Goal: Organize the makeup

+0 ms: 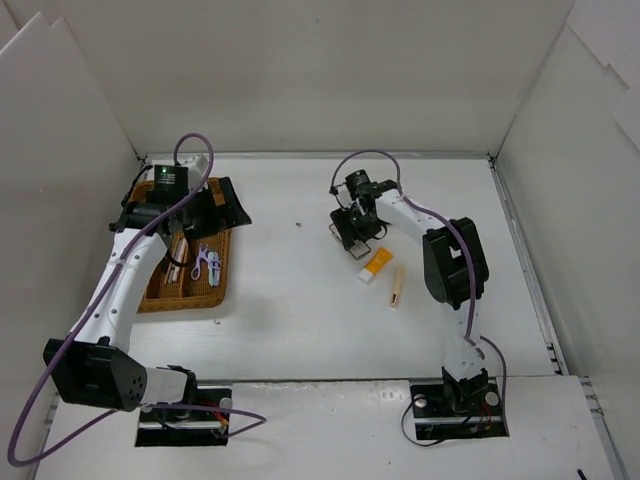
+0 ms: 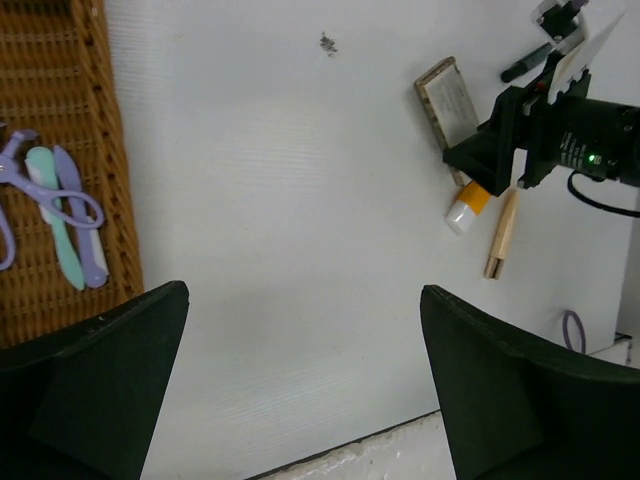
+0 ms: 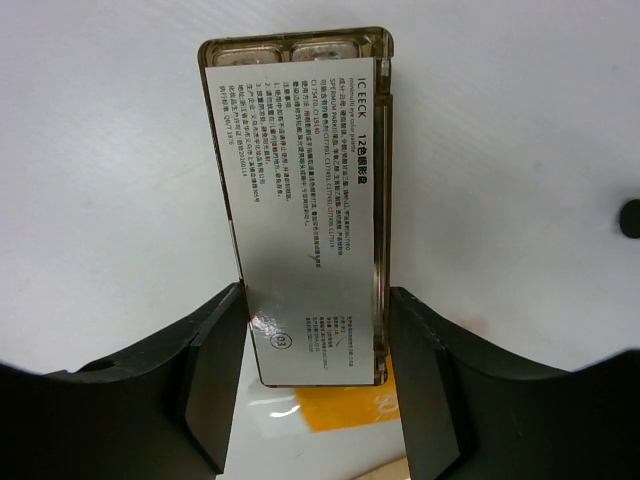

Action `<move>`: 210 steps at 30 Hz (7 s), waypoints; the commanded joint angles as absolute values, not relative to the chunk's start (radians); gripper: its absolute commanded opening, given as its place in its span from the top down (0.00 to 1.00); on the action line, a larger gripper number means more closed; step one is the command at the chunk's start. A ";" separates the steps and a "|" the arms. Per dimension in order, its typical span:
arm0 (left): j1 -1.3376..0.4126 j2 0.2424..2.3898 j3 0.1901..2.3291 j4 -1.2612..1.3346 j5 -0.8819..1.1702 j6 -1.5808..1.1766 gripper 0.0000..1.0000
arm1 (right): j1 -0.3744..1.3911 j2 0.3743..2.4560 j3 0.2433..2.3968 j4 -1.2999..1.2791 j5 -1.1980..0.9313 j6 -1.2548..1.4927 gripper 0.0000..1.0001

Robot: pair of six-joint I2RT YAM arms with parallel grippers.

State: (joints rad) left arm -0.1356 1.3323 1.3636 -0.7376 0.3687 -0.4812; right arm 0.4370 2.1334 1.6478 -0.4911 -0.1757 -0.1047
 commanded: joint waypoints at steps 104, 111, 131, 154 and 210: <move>0.087 2.074 1.715 -0.877 -0.827 -0.064 0.74 | 0.574 1.319 1.223 -0.514 -0.015 0.227 0.07; 0.087 2.027 1.741 -0.899 -0.746 -0.090 0.46 | 0.572 1.310 1.223 -0.525 0.024 0.224 0.07; -0.311 1.677 1.744 -0.753 0.214 -0.227 0.16 | 0.565 1.108 1.147 -0.525 0.184 0.307 0.21; -0.856 2.164 1.931 -0.563 0.064 -0.311 0.17 | 0.561 0.670 0.983 -0.581 0.152 0.385 0.21; 0.038 1.885 1.787 -0.533 0.084 -1.132 1.00 | 0.560 0.936 1.014 -0.439 0.229 0.301 0.19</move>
